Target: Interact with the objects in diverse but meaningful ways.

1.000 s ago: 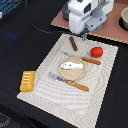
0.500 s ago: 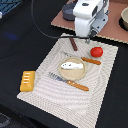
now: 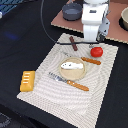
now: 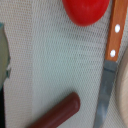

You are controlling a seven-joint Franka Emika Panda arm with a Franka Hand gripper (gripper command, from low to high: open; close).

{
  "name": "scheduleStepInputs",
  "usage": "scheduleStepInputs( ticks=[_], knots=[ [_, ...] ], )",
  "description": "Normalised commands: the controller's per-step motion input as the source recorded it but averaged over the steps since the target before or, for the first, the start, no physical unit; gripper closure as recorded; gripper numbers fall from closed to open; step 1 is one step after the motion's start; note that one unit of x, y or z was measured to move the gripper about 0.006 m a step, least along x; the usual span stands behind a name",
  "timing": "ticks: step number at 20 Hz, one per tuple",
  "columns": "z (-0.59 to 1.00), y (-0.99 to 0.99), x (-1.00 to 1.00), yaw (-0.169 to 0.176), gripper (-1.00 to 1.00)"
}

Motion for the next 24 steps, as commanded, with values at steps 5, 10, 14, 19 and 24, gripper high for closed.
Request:
scheduleStepInputs(
  ticks=[5, 10, 14, 19, 24],
  knots=[
    [0.03, -0.02, 0.64, 0.026, -1.0],
    [0.0, -0.01, 0.64, 0.0, -1.0],
    [0.0, 0.0, 0.59, 0.01, -1.0],
    [0.04, 0.01, 0.73, 0.005, -1.0],
    [-0.01, 0.01, 0.61, 0.039, -1.0]
  ],
)
